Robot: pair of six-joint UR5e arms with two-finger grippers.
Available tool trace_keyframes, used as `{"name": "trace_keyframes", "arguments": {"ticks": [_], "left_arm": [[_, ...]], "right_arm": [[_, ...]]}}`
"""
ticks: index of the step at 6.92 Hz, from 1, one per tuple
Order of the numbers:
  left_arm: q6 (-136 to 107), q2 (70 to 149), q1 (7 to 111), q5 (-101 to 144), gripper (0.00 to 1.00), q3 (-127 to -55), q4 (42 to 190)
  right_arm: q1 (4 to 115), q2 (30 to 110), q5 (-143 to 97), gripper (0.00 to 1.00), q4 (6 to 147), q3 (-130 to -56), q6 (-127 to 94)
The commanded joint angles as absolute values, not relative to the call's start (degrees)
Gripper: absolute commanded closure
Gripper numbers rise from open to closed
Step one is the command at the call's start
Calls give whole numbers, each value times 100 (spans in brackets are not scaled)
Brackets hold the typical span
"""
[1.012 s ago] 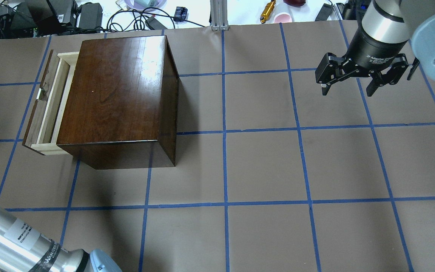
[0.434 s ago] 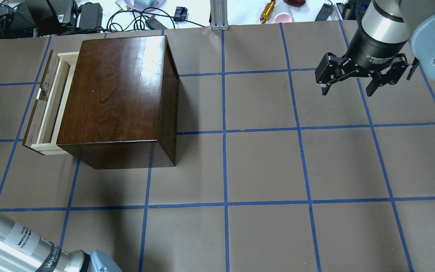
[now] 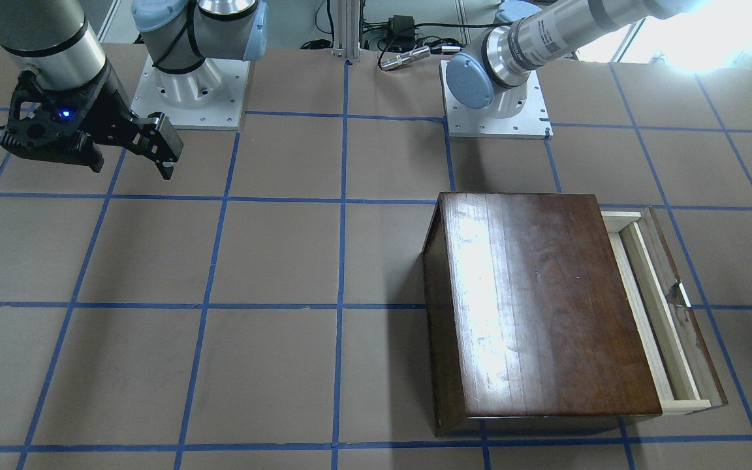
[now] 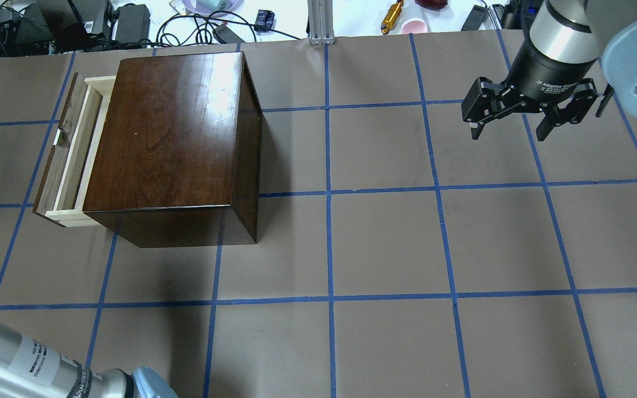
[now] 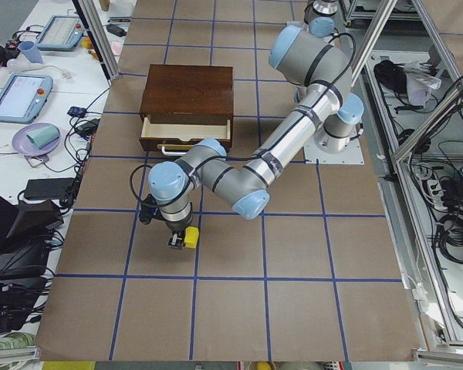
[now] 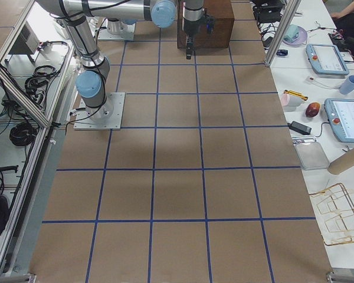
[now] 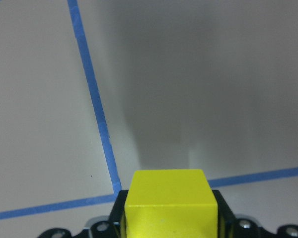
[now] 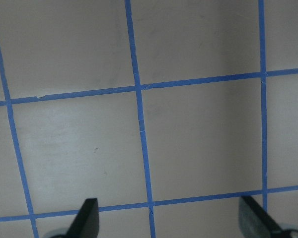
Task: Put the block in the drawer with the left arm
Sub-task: 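Lift the yellow block and carry it over the open drawer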
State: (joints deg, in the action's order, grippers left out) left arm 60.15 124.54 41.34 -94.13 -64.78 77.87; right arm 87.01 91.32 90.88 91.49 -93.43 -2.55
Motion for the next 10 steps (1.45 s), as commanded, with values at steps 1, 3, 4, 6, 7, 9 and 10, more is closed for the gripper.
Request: {"name": "trace_keyframes", "arguments": {"ticks": [1,3,4,6,7,9,10], "left_arm": [[5803,11929,4402,-9466,79,-6521,8601],[5416,11577,4700,-9457,79,-6757,8947],[5031,11410,4989,-9422,80,-6950,8947],[4012,11146,5622,-9413,81,-7215,9008],[3695,11014,5825,-9387,84,-7390,9026],[2922,10785,6282,-9343,87,-7768,9009],[2500,10732,6554,-9343,88,-7839,9009]], "right_arm": [[8701,9132,9088,0,9149,-9343,-255],[8701,9132,9088,0,9149,-9343,-255],[8701,9132,9088,0,9149,-9343,-255],[8701,9132,9088,0,9149,-9343,-255],[8701,9132,9088,0,9149,-9343,-255],[8701,9132,9088,0,9149,-9343,-255],[8701,9132,9088,0,9149,-9351,-255]]}}
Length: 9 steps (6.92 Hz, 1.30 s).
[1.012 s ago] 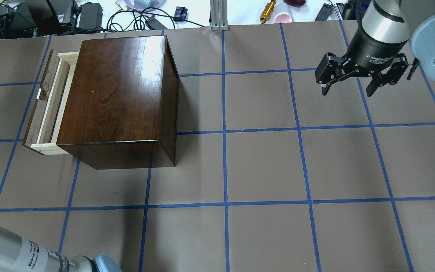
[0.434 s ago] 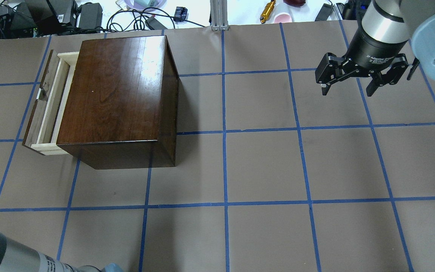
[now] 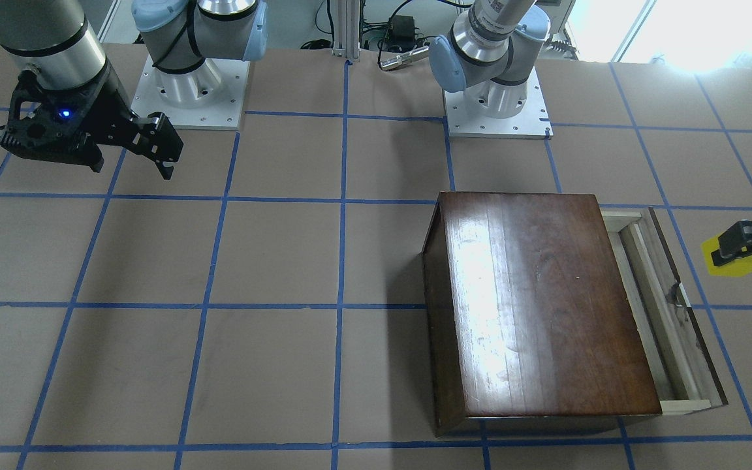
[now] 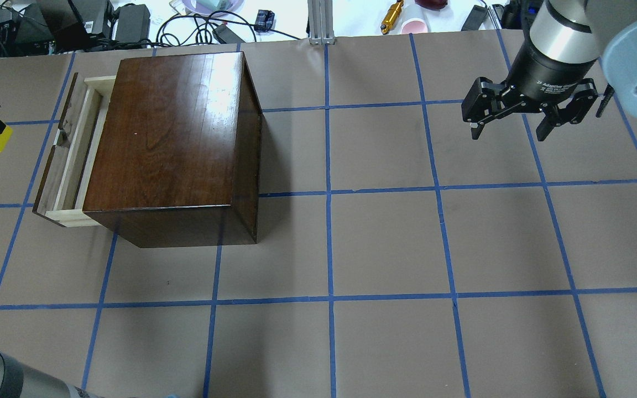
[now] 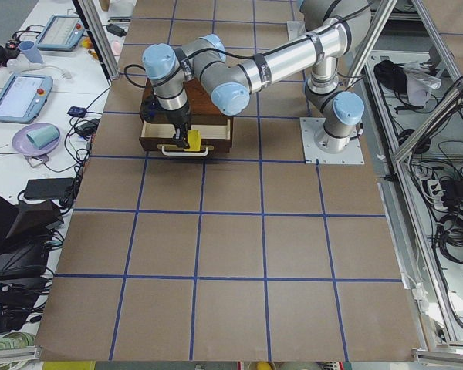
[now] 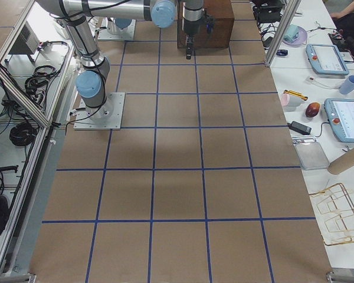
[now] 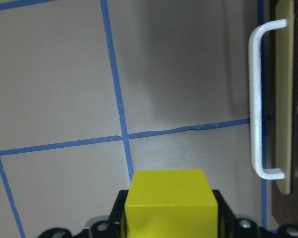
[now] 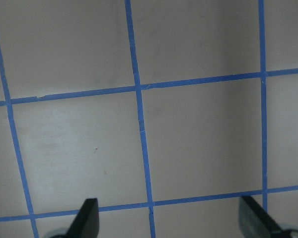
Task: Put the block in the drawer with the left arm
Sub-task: 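Lift the yellow block and carry it over the open drawer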
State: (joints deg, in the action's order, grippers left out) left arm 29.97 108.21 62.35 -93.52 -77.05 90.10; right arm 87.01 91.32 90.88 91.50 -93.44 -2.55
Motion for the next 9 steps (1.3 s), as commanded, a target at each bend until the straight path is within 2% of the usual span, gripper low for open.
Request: {"name": "trace_keyframes", "arguments": {"ticks": [1,9], "left_arm": [[2200,10723,6739,-9343,88,-7901,8965],[1793,10898,6908,-9079,88,-8692,7857]], "right_arm": [[8701,9132,9088,0,9149,-9343,-255],[8701,9132,9088,0,9149,-9343,-255]]}}
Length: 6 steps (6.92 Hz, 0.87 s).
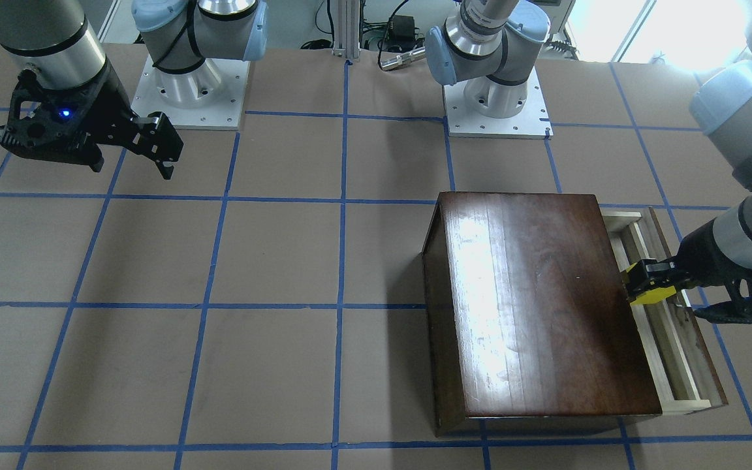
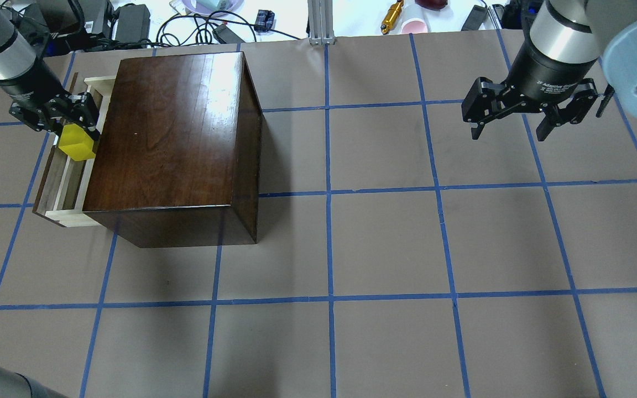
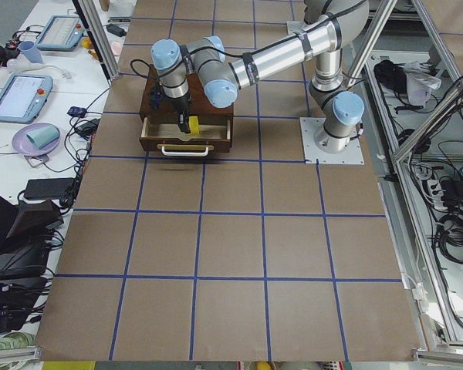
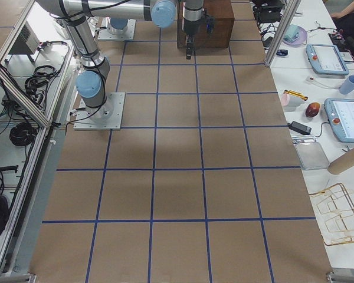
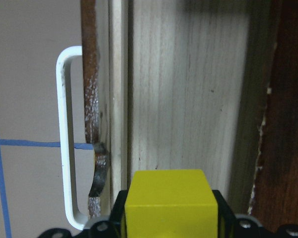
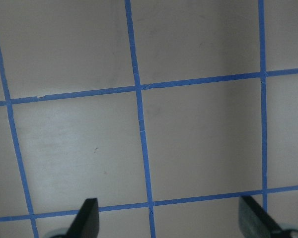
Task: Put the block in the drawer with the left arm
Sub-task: 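Lower the yellow block into the drawer and open the left gripper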
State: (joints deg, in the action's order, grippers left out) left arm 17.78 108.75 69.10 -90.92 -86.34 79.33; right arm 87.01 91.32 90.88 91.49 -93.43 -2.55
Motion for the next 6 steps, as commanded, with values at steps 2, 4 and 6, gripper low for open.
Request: {"name": "trace_keyframes", "arguments": {"ticks": [2,4,6], "left_arm": [[1775,10898,6900,-9088,1,-8684,7866],[1802,10881,6891,-9070,0,-8657,7875],[1810,10645,6864,-9132,0,-8578,8049]], "right_arm": [[8701,9132,9088,0,9149,-9343,-255],[8701,9132,9088,0,9149,-9343,-255],[8701,9132,9088,0,9149,-9343,-255]]}}
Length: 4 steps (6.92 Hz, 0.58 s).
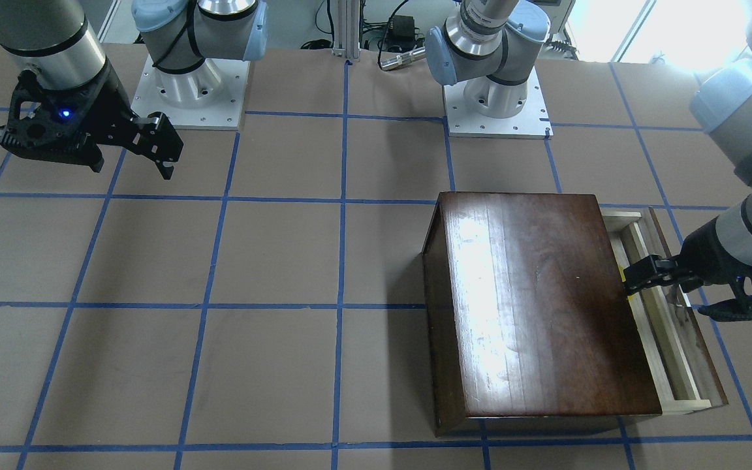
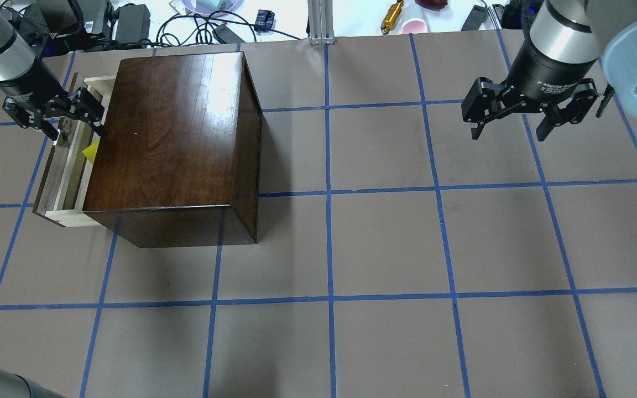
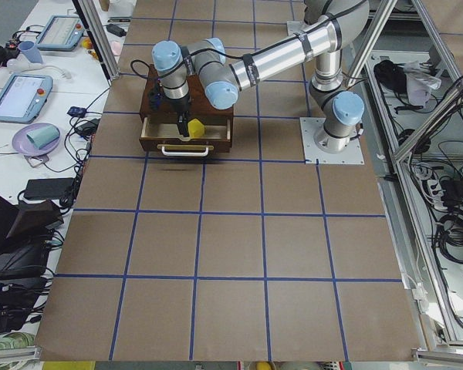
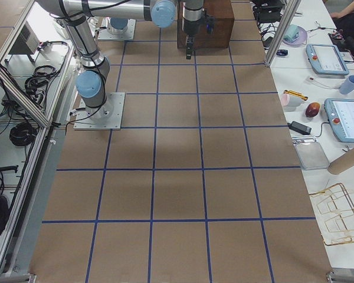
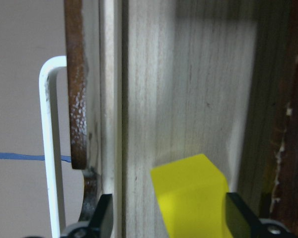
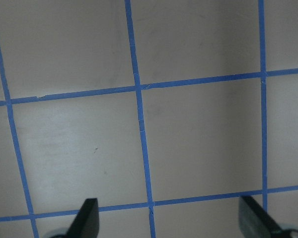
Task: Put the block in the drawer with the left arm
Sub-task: 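Lower the yellow block into the drawer and open the left gripper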
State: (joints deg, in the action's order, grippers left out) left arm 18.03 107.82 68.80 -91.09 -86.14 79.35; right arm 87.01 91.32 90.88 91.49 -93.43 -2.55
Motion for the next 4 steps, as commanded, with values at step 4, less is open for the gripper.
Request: {"name": "trace_keyframes", "arguments": {"ticks": [4], "left_arm": [[1793,9592,6970,-9141,0,-8420,9104]], "right_arm": [[8701,9132,9088,0,9149,-9343,-255]]}}
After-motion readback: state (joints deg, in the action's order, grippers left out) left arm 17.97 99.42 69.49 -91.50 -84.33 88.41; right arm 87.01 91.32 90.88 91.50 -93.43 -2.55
